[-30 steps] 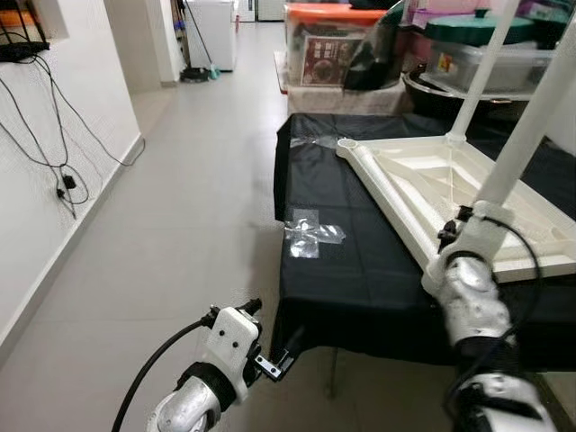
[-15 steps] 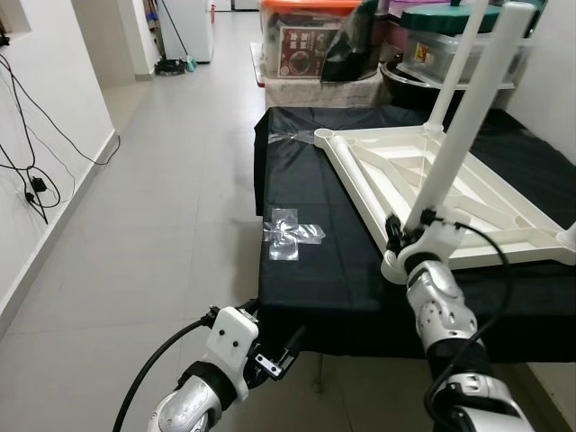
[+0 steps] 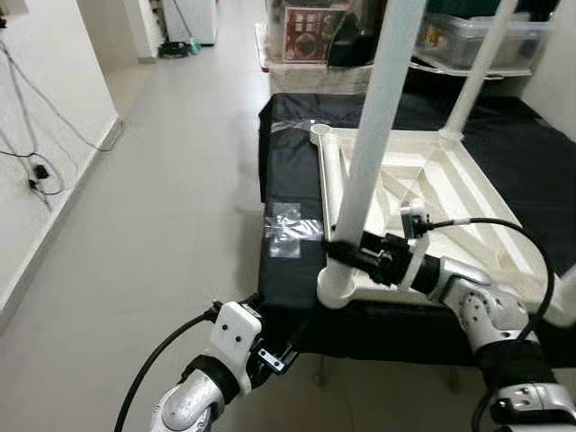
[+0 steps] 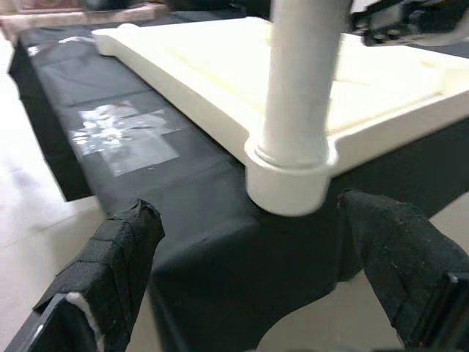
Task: Building children table
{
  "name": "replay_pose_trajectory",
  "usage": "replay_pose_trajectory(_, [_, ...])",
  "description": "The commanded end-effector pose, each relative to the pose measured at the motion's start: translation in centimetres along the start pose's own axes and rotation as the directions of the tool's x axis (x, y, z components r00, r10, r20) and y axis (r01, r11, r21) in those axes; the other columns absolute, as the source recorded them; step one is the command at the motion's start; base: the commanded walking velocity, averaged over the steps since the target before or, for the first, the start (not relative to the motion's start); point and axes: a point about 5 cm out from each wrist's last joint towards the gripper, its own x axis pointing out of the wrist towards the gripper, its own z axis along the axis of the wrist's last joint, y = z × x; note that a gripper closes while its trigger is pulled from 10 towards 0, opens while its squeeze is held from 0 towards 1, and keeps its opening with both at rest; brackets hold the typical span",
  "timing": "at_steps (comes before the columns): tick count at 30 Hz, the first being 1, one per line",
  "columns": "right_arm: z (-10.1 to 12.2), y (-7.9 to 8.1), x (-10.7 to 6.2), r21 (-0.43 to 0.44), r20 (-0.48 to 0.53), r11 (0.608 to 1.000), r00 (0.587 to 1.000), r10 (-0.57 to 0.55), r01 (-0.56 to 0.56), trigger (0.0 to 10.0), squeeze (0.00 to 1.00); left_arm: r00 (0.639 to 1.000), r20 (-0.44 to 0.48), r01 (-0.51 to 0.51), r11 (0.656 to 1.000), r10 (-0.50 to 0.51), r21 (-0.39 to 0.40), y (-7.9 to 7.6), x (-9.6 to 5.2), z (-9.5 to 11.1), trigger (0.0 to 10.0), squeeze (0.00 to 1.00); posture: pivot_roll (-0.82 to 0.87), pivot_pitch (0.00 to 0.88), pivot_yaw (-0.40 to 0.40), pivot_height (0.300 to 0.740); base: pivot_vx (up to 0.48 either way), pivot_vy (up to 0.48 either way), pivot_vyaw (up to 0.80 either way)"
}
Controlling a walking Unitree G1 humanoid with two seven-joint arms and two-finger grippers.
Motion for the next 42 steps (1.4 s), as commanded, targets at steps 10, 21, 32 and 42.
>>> replay_pose_trajectory(10, [-2.3, -0.2, 2.3, -0.152, -0.2, 0.988, 0.98, -0.011, -0.02, 0.0, 0.0, 1.0, -0.021, -0.004, 1.0, 0.004, 0.0, 0.1, -0.2, -0.5, 10.0, 0.0, 0.11, 0.037, -0.045, 0.74, 0.0, 0.0, 0.0])
replay_pose_trajectory(21, [-1.9, -6.9, -4.9, 0.018, 0.033, 0.107, 0.106, -0.994, 0.994, 0.0, 0.0, 1.0, -0.024, 0.005, 1.0, -0.006, -0.006, 0.1, -0.1, -0.5, 10.0, 0.0, 0.1, 0.047, -0.032, 0.74, 0.0, 0.0, 0.0])
replay_pose_trajectory(32, [-3.2, -5.2, -6.5, 0.125, 0.037, -0.267, -0.274, -0.961, 0.955, 0.0, 0.0, 1.0, -0.025, 0.007, 1.0, -0.007, -0.003, 0.2, 0.0, -0.5, 10.0, 0.0, 0.1, 0.051, -0.037, 0.74, 0.0, 0.0, 0.0])
replay_pose_trajectory(42, [-2.1, -6.0, -4.4, 0.254, 0.071, -0.17, -0.194, -0.978, 0.952, 10.0, 1.0, 1.0, -0.024, 0.007, 1.0, -0.007, -0.005, 0.2, 0.0, -0.5, 10.0, 0.0, 0.1, 0.05, -0.036, 0.74, 0.0, 0.0, 0.0])
